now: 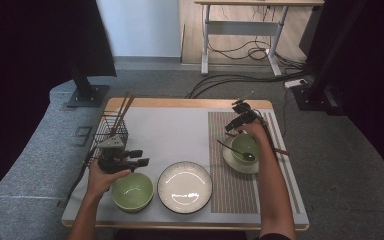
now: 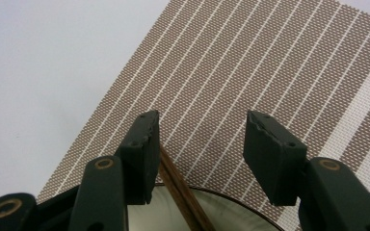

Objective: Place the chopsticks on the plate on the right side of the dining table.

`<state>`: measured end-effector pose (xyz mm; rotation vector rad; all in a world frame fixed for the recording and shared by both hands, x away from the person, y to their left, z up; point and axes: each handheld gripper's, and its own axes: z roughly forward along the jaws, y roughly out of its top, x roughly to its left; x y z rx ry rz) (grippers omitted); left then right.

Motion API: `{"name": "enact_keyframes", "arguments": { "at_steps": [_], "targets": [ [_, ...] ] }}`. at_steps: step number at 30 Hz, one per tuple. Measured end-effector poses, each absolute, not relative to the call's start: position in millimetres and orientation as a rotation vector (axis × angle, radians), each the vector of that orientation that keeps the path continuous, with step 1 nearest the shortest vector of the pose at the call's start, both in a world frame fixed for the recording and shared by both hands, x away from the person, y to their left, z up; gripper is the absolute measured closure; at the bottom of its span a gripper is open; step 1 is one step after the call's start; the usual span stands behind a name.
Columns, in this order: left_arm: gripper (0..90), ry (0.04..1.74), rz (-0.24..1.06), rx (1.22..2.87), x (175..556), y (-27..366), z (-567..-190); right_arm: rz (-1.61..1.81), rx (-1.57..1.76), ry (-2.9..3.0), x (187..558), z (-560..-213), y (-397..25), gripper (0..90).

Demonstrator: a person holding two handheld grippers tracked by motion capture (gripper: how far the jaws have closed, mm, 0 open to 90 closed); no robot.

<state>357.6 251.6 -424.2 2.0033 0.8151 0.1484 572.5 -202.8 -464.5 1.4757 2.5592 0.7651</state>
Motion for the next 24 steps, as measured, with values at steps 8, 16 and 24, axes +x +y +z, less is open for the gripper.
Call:
{"name": "enact_keyframes", "arguments": {
  "at_steps": [8, 16, 24],
  "targets": [
    [48.9, 0.815, 0.145, 2.004, 357.8, 251.1, -424.7, 0.740, 1.481, 2.551, 573.5, -466.2, -204.4, 47.1],
    [48.9, 0.815, 0.143, 2.005, 358.2, 250.6, -425.0, 0.714, 1.466, 2.574, 574.1, -469.3, -203.2, 47.1],
    [48.9, 0.814, 0.142, 2.009, 358.5, 250.4, -425.4, 0.705, 1.435, 2.599, 572.5, -469.2, -199.9, 47.1]
  ]
}}
